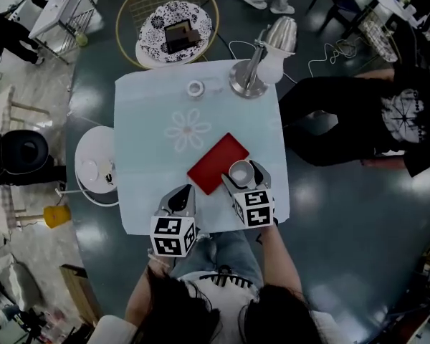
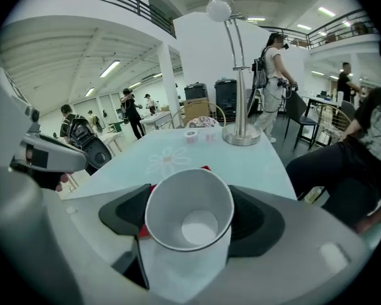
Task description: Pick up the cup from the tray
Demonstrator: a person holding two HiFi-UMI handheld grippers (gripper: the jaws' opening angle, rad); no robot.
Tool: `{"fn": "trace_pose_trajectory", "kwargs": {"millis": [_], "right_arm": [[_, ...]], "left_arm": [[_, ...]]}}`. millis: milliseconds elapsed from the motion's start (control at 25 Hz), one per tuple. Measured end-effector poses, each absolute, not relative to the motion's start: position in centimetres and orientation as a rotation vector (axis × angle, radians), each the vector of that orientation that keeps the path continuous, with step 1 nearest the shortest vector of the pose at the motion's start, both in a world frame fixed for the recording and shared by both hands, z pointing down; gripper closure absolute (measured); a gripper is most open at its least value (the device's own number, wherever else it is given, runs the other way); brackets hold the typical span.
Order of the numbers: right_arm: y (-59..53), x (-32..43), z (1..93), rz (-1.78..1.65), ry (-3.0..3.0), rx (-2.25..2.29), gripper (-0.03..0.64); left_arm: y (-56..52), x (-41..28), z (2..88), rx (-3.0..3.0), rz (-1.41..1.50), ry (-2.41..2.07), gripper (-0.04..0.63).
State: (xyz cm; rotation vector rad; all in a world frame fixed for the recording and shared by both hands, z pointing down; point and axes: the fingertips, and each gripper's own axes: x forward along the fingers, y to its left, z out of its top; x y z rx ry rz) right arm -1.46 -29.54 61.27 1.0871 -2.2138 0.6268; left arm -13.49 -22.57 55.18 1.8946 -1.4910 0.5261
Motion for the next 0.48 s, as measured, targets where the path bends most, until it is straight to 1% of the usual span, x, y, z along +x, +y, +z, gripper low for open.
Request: {"fn": "trace_pose_trajectory", "kwargs": {"millis": [160,360,480], "right_arm": [[-29.6,1.9,61.2,0.649,-2.178,1.183,0.227],[-29.0,4.8,61.2,0.665,-2.155,1.232,0.230],[-28.5,6.2,61.6,0.672,-2.136,1.267,0.229]], "left_arm": [[-23.0,-11.3,55.7,1.960,0.551,-1.417,0.595],[-24.1,-10.4,55.9,1.990,0.570,-1.405,0.595],[-24.4,-9.8,56.1,1.946,0.509,-1.397,0.595]]}}
